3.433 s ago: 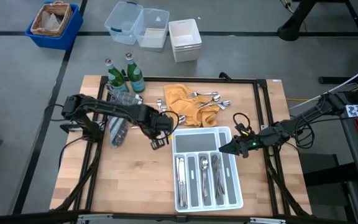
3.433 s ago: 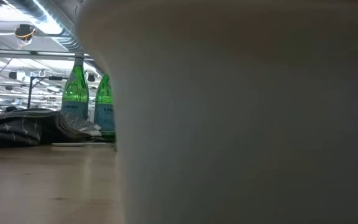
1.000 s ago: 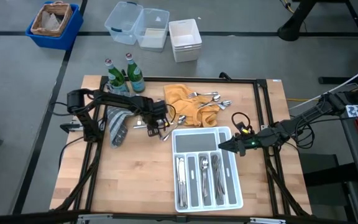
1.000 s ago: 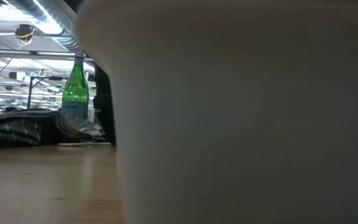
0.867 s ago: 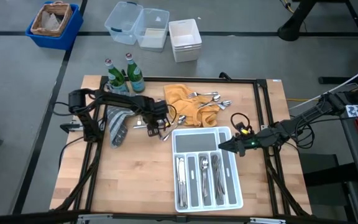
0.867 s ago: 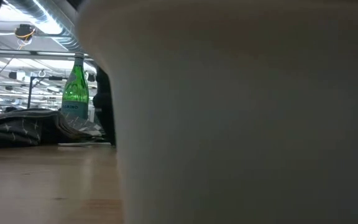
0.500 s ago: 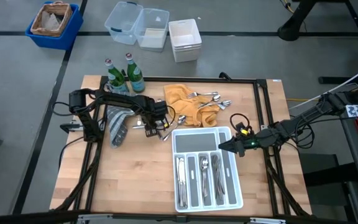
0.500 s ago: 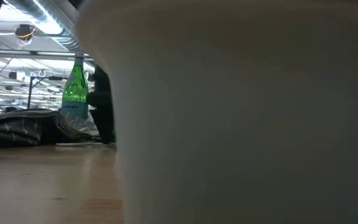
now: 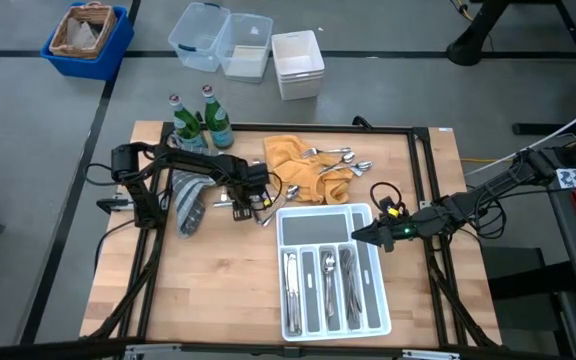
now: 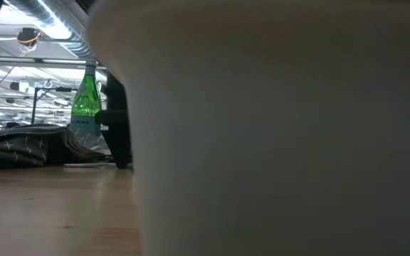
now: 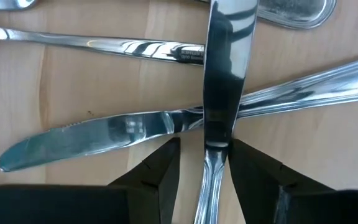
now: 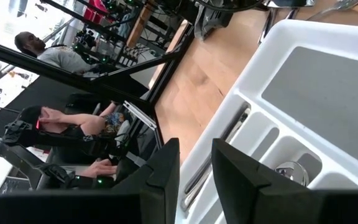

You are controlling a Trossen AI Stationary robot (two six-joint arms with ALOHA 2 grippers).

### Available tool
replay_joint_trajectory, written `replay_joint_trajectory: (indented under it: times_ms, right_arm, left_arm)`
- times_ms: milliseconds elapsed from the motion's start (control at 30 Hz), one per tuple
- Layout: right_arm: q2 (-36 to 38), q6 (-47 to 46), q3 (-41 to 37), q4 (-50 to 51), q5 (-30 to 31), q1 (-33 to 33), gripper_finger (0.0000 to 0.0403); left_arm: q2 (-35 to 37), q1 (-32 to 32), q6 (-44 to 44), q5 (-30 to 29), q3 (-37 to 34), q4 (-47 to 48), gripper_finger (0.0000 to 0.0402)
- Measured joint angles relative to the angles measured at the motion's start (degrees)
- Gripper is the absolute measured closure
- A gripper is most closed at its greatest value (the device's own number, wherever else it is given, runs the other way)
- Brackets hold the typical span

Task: Sort silverware
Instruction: Put the table knife into the silverware tray

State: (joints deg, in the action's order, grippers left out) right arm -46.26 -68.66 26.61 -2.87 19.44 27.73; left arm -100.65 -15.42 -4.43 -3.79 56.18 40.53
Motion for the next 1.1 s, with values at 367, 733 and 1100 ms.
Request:
replay_joint_trajectory:
  times_ms: [367,733,1100]
  right_arm:
    - [4.2,3.4,0.0,0.0,0.0,0.0,0.0308]
    - [15.1,14.4,0.0,0.1,8.8,0.0,0.0308]
    - [22.3,14.8,0.0,14.1,22.8,0.0,0.0308]
  left_arm:
    - [0.0,0.0,4.5,0.8,-1.2,0.0,0.0358]
    - [2.2,-0.1,15.1,3.1,-1.5,0.5,0.0378]
    - [9.0,0.6,29.0,17.1,-1.6,1.0,0.0379]
